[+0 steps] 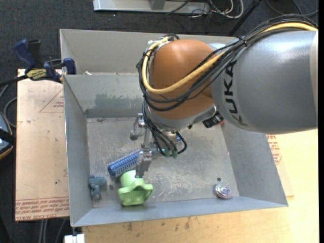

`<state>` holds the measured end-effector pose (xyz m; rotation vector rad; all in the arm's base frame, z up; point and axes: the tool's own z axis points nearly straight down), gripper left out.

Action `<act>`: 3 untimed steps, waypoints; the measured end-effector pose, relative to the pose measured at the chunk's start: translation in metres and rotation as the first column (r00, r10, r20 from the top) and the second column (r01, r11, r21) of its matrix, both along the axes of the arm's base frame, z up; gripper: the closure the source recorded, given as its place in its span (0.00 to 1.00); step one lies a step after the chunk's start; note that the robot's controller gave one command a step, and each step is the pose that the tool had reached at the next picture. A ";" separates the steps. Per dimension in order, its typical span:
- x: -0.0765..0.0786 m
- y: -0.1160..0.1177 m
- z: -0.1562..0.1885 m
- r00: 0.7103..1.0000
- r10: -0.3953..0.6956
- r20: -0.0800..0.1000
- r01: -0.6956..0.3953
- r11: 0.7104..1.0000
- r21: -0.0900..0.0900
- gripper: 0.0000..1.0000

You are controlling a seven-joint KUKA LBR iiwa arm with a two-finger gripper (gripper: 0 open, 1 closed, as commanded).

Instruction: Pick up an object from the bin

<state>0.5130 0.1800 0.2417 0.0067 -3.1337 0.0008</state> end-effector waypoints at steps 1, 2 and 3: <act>0.001 0.008 0.028 0.985 0.170 0.012 -0.170 0.986 0.002 0.00; 0.013 -0.016 -0.091 0.984 0.176 0.025 -0.176 0.984 0.003 0.00; 0.057 -0.043 -0.157 1.000 0.022 0.008 -0.022 1.000 0.000 0.00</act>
Offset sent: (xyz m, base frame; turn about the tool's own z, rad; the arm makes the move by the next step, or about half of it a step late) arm 0.0006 0.0075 0.0275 -0.1709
